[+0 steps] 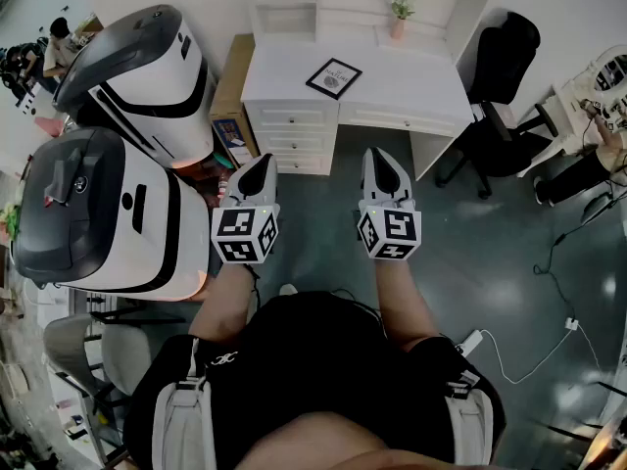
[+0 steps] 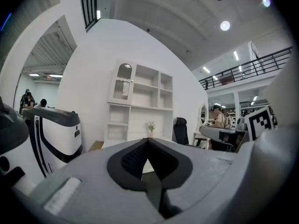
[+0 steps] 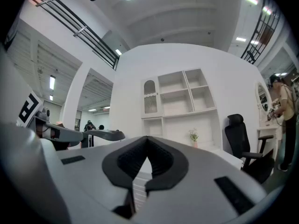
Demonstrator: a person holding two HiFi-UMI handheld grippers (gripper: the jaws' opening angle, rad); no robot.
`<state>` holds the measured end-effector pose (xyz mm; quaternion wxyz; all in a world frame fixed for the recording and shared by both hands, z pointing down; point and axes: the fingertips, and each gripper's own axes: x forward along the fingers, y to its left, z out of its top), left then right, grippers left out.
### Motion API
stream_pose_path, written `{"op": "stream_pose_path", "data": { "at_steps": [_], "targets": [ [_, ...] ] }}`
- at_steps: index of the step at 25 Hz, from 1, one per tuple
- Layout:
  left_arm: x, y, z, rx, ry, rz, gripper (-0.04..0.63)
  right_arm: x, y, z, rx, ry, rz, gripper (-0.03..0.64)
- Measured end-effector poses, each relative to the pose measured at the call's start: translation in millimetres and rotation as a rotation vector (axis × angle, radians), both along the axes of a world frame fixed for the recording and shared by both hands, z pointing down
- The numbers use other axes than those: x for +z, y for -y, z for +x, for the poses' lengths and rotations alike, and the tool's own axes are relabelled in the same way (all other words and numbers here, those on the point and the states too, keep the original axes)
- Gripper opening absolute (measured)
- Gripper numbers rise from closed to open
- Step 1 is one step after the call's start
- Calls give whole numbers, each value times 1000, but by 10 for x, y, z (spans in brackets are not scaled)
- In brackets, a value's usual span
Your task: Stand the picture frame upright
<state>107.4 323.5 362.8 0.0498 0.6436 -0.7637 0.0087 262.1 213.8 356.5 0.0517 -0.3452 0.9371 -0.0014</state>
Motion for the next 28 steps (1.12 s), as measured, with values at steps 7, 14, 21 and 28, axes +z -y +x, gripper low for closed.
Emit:
{"op": "stream_pose_path", "data": {
  "at_steps": [7, 14, 21, 28],
  "targets": [
    [-34, -141, -178, -11, -19, 15, 14, -43, -119, -121, 3, 19, 4, 0],
    [-47, -211, -358, 3, -17, 21, 14, -61, -205, -295, 17, 15, 13, 0],
    [37, -301, -624, 38, -34, 22, 14, -33, -343, -546, 53, 7, 24, 0],
    [91, -364, -790, 60, -41, 11, 14, 12, -422, -680, 76, -1, 22, 0]
  ]
}}
